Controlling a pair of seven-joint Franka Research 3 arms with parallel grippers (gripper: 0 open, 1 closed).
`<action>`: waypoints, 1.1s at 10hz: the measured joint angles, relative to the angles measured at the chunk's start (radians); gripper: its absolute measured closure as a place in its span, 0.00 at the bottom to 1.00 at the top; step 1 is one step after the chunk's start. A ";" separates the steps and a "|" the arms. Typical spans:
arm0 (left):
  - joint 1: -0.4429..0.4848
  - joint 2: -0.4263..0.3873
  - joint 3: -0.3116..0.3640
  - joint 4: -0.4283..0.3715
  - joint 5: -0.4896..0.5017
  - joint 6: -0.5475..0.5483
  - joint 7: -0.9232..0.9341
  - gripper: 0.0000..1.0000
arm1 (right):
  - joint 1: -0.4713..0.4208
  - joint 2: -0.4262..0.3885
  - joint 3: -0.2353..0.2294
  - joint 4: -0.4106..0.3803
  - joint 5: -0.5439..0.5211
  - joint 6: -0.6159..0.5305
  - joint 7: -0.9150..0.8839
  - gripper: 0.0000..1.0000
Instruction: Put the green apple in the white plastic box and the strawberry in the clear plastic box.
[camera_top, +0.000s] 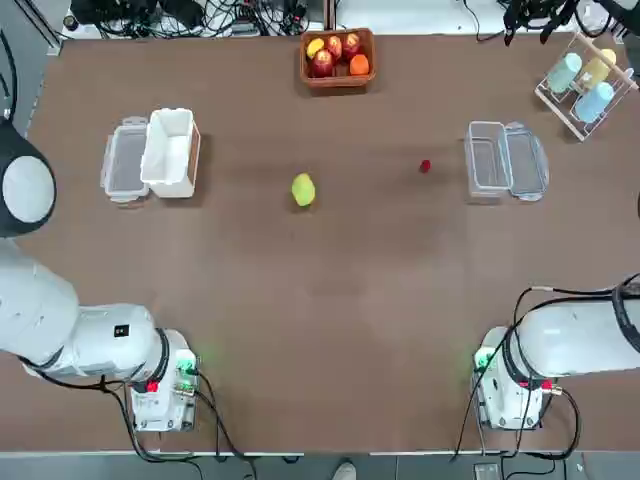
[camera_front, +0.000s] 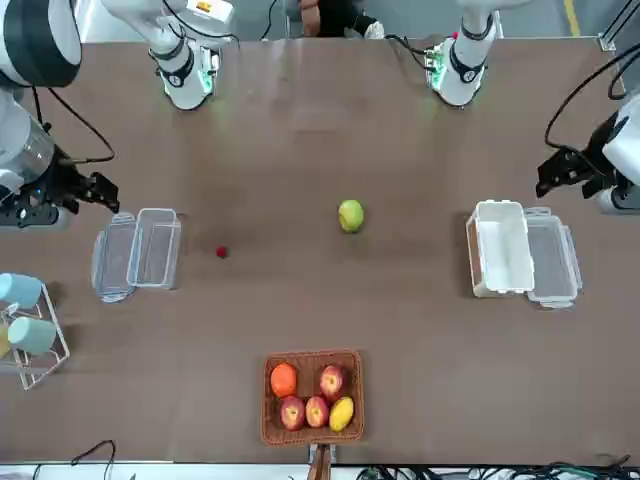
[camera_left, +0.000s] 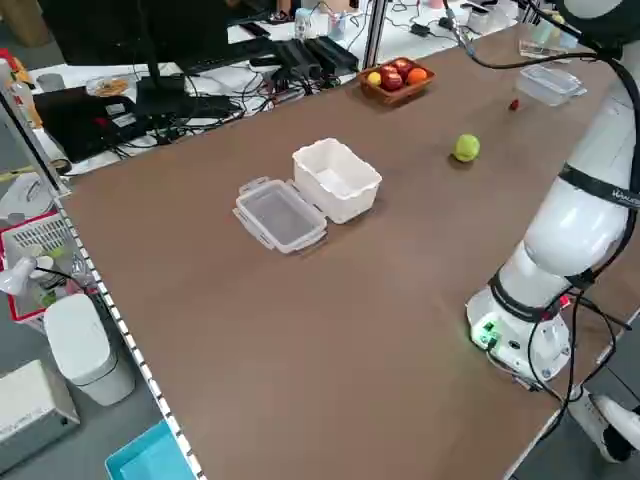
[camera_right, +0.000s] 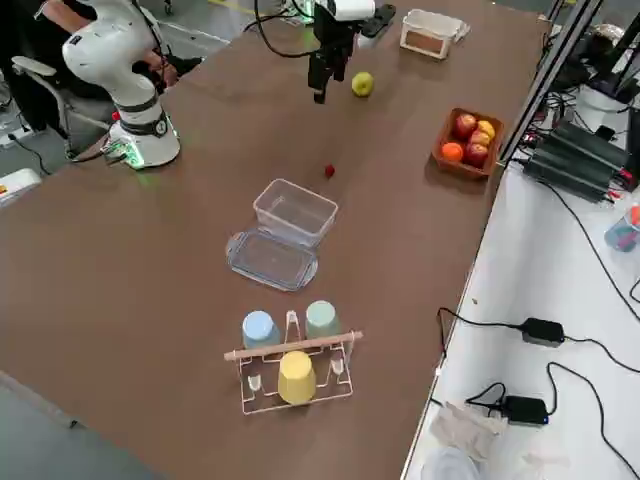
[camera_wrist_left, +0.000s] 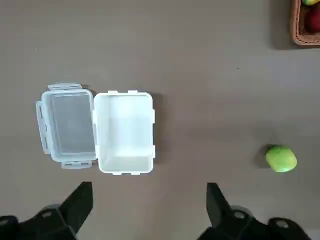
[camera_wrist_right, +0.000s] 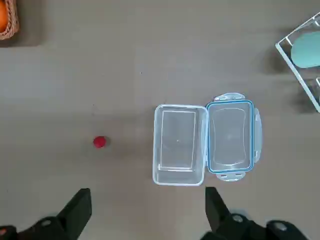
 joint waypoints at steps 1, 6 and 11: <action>0.000 0.000 0.000 0.000 0.000 -0.004 0.000 0.00 | 0.000 0.000 0.000 0.000 0.001 0.000 0.000 0.00; -0.015 0.000 -0.067 -0.004 0.000 -0.031 -0.055 0.00 | 0.008 0.000 0.001 -0.001 0.004 0.000 0.016 0.00; -0.027 0.004 -0.230 -0.078 -0.009 0.058 -0.339 0.00 | 0.172 0.010 0.005 -0.219 0.007 0.282 0.238 0.00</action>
